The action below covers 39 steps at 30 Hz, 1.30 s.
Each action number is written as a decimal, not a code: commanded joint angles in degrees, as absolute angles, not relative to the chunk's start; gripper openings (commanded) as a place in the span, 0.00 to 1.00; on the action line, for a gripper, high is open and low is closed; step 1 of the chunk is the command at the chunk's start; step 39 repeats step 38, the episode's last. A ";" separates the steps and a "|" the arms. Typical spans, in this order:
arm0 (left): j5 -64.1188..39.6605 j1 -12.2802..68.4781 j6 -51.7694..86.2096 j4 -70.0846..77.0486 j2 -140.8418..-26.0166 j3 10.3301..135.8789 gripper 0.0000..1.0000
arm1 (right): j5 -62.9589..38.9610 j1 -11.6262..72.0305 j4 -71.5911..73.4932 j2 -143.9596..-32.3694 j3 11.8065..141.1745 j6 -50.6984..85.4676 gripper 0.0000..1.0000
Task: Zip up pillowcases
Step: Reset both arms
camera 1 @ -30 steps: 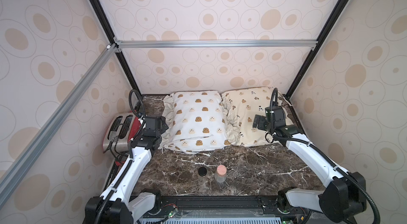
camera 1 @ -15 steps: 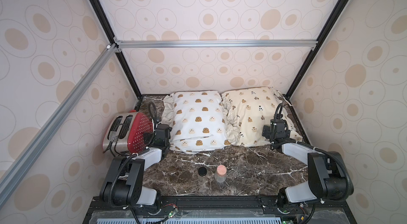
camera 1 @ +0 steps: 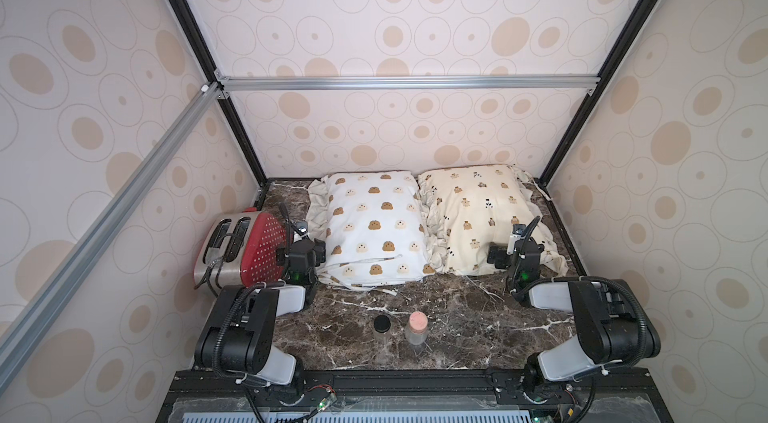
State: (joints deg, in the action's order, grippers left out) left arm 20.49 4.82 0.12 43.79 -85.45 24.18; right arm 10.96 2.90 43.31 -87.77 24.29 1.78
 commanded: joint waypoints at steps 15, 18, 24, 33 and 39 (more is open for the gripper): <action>13.28 -0.09 2.63 48.60 -88.29 24.23 0.99 | 8.28 3.09 46.10 -88.14 23.89 0.08 1.00; 13.28 -0.09 2.63 48.59 -88.26 24.19 0.99 | 7.88 3.11 45.82 -88.37 24.26 0.00 1.00; 13.27 -0.11 2.50 48.51 -88.15 24.17 0.99 | 7.85 3.11 46.08 -88.10 23.91 0.00 1.00; 13.27 -0.09 2.58 48.08 -88.51 24.60 0.99 | 7.82 3.11 46.06 -88.12 23.84 -0.01 1.00; 13.34 -0.09 2.55 48.68 -88.20 24.12 0.99 | 7.80 3.13 46.06 -88.06 23.90 0.00 1.00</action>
